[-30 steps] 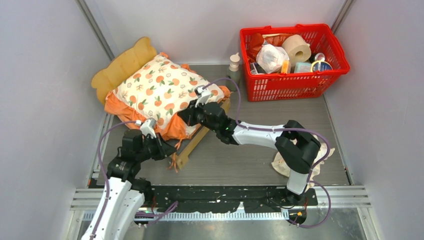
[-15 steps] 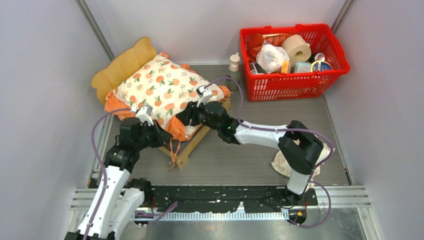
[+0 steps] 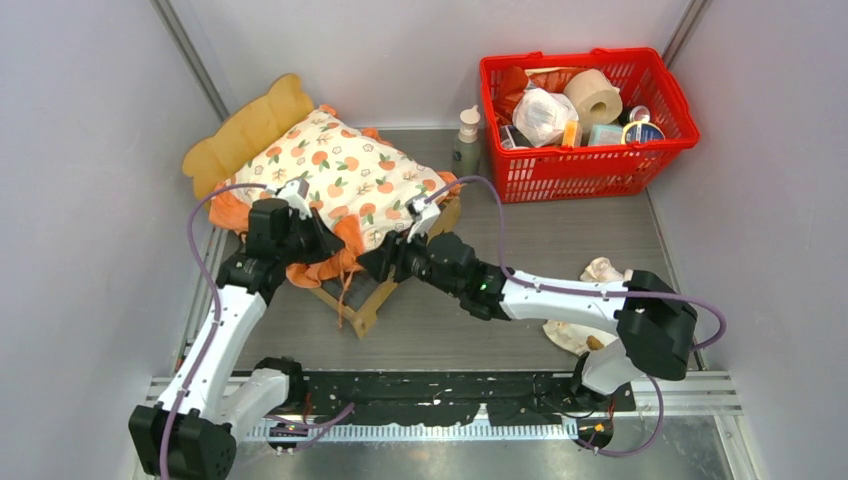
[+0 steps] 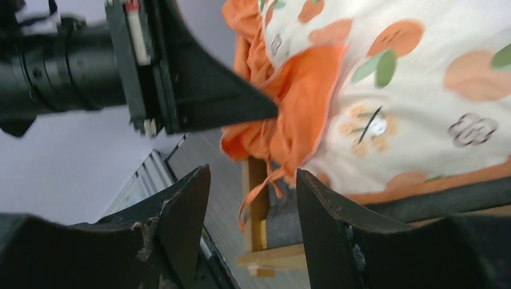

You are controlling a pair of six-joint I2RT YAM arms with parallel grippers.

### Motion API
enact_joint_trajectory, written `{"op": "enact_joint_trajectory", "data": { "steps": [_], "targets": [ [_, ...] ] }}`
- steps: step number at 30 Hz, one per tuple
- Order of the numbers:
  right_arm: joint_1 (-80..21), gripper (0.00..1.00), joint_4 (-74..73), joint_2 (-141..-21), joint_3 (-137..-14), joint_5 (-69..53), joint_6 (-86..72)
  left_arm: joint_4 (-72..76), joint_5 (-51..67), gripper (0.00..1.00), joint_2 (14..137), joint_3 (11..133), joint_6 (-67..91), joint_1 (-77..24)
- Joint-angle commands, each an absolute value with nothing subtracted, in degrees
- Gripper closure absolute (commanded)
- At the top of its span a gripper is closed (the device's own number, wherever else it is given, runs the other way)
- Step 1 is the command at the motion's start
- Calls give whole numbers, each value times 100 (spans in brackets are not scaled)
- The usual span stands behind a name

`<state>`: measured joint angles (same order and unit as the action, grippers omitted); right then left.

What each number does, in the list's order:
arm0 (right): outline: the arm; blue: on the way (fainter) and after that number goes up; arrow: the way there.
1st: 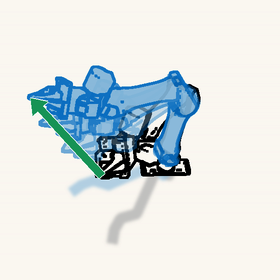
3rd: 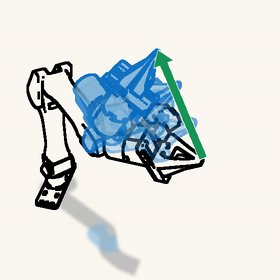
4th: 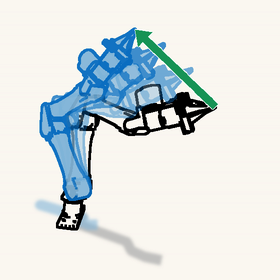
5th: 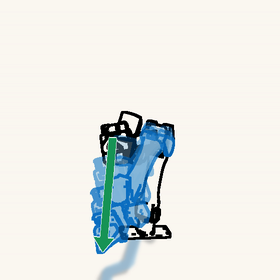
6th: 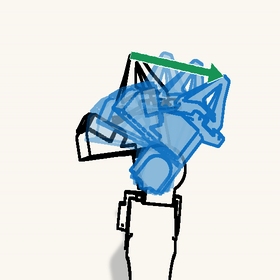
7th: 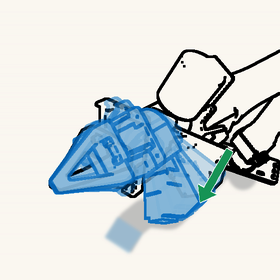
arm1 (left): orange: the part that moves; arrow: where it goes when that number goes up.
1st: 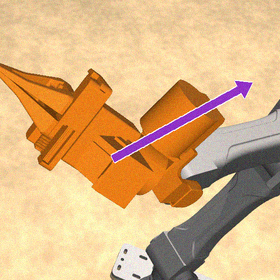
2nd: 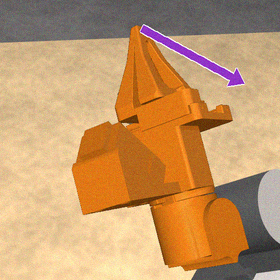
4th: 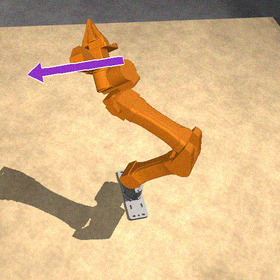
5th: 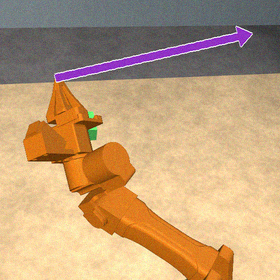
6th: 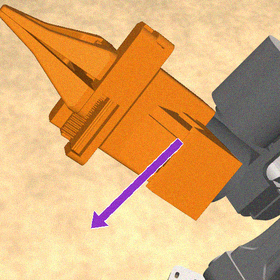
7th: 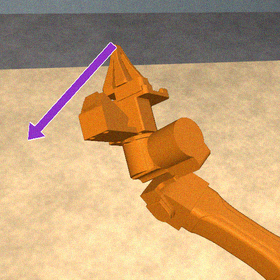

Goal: Set up the pet bed
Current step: Cross the ropes on the bed frame.

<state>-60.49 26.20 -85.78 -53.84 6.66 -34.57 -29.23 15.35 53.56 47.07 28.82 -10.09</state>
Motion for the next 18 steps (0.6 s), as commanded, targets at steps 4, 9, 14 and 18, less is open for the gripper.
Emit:
{"op": "enact_joint_trajectory", "data": {
  "steps": [4,9,14,18],
  "targets": [
    [-6997,40,2484,-8899,-5395,1389,-3583,-2514,1377,100,5547,5298,2592,-1028],
    [-7236,43,2591,-9480,-5681,1359,-3583,-2547,1408,100,5700,5479,2526,-1028],
    [-7304,45,2472,-9939,-6083,1247,-3628,-2468,1428,100,5749,5513,2557,-1028],
    [-7332,45,2350,-10248,-6419,1285,-3540,-2434,1410,100,5780,5518,2586,-1028]
  ]
}}
